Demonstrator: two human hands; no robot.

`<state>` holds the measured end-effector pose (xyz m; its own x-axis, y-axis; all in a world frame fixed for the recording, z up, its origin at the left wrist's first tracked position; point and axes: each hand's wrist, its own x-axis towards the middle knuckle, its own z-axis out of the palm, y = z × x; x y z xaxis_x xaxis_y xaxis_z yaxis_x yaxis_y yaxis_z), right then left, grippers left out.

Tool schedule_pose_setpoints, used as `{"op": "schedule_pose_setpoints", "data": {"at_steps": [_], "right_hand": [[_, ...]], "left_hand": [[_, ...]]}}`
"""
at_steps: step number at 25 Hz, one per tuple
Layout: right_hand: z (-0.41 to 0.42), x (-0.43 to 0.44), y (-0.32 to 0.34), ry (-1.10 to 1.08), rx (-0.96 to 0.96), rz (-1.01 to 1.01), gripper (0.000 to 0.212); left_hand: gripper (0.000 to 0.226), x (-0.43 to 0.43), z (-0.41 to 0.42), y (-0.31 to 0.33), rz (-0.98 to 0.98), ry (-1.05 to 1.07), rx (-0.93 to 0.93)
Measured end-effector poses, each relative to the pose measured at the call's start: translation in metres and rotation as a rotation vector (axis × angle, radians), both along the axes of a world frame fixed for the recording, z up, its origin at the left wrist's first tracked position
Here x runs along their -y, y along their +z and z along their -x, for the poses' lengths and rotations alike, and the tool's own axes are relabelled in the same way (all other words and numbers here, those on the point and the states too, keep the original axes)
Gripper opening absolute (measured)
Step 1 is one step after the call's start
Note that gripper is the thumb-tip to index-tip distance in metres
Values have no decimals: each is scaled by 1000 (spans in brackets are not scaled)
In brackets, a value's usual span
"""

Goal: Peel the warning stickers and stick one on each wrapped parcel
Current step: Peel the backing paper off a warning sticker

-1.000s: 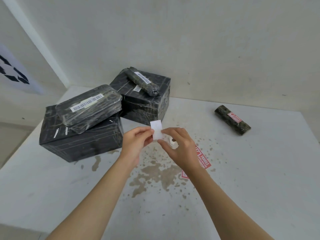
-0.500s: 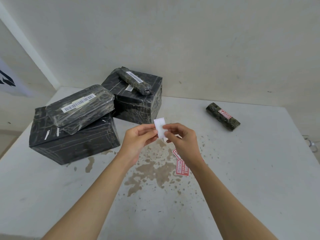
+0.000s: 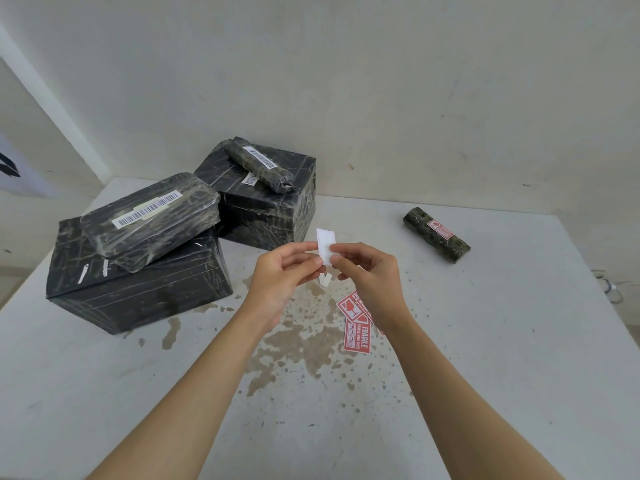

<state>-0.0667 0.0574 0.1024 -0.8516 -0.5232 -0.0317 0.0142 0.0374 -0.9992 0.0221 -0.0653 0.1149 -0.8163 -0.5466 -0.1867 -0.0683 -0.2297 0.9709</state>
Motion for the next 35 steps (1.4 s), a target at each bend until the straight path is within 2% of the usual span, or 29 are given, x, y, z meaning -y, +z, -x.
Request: {"op": "schedule_pose_setpoints", "data": {"at_steps": [3, 8, 14, 21, 31, 35], "right_hand": [[-2, 1, -1, 22, -83, -61, 8], [5, -1, 6, 162, 10, -36, 8], [12, -2, 3, 170, 46, -94, 9], [17, -7, -4, 162, 40, -171, 13], [29, 1, -34, 167, 71, -286, 17], [39, 9, -60, 129, 115, -381, 17]], "left_hand": [[31, 3, 0, 0, 28, 18, -12], [28, 5, 2, 0, 95, 1, -20], [15, 2, 6, -5, 227, -26, 7], [11, -1, 12, -17, 202, -31, 59], [11, 5, 24, -46, 215, -54, 206], [8, 14, 34, -66, 246, -64, 365]]}}
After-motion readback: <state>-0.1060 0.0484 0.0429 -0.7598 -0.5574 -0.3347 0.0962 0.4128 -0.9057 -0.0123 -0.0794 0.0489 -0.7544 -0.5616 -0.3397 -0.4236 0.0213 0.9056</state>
